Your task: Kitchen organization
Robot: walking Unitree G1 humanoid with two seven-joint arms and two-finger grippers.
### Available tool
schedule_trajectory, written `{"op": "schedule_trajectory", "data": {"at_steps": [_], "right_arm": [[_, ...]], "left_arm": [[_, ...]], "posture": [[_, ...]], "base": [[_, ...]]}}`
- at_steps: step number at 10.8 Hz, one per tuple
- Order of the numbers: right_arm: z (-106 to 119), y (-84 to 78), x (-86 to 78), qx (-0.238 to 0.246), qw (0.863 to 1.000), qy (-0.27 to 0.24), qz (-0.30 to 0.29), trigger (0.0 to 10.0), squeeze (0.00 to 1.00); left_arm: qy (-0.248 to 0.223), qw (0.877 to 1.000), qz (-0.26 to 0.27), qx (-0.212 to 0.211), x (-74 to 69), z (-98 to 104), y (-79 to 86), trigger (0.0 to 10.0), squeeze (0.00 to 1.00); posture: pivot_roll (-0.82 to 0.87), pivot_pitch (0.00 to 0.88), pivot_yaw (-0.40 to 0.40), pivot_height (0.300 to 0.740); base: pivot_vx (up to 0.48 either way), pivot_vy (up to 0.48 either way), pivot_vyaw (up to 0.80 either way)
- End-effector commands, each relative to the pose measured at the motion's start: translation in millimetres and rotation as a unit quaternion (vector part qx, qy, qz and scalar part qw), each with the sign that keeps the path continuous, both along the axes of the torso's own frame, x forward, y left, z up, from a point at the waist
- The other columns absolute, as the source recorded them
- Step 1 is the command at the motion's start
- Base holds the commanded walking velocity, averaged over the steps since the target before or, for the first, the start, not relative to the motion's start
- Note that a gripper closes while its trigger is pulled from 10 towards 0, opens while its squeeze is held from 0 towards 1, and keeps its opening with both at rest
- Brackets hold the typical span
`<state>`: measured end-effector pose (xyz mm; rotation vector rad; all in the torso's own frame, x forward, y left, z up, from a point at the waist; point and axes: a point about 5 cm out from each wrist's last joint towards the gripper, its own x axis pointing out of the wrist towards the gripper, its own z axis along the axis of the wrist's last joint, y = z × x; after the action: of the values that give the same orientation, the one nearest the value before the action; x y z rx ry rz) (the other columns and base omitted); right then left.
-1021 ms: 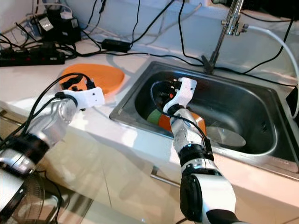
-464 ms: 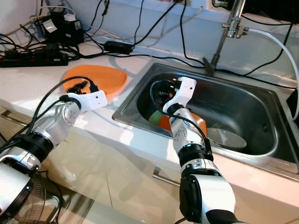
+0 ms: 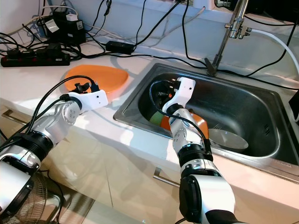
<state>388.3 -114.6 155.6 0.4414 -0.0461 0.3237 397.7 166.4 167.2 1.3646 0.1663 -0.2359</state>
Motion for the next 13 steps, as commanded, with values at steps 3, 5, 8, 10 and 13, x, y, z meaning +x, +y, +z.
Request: {"op": "schedule_trajectory", "data": {"at_steps": [3,5,8,10,13], "right_arm": [[-0.6,-4.8,-0.4,0.001,1.0,0.003,-0.006,10.0,0.0],[-0.5,-4.9,-0.2,0.001,1.0,0.003,-0.006,10.0,0.0],[-1.0,-4.8,-0.3,0.0,1.0,0.005,-0.007,10.0,0.0],[-0.8,-4.4,-0.1,0.0,1.0,0.004,-0.008,10.0,0.0],[3.0,-3.9,0.8,0.002,1.0,-0.003,-0.009,10.0,0.0]], "left_arm": [[0.059,0.998,-0.003,0.001,-9.2,-29.6,-1.5,0.0,0.0],[0.06,0.998,-0.003,0.0,-9.4,-29.9,-1.2,0.0,0.0],[0.057,0.998,-0.005,0.007,-9.9,-30.8,-0.3,0.0,0.0],[-0.003,0.999,-0.023,0.036,-6.1,-14.6,-2.2,1.1,0.0],[-0.125,0.987,-0.084,0.062,-6.4,17.1,-23.9,10.0,0.0]], "posture": [[0.25,0.033,-0.07,0.74],[0.25,0.032,-0.071,0.74],[0.25,0.027,-0.07,0.74],[0.25,0.024,-0.068,0.74],[0.25,0.013,-0.063,0.74]], "base": [[0.0,0.0,0.0],[0.0,0.0,0.0],[0.0,0.0,0.0],[0.0,0.0,0.0],[0.0,0.0,0.0]]}}
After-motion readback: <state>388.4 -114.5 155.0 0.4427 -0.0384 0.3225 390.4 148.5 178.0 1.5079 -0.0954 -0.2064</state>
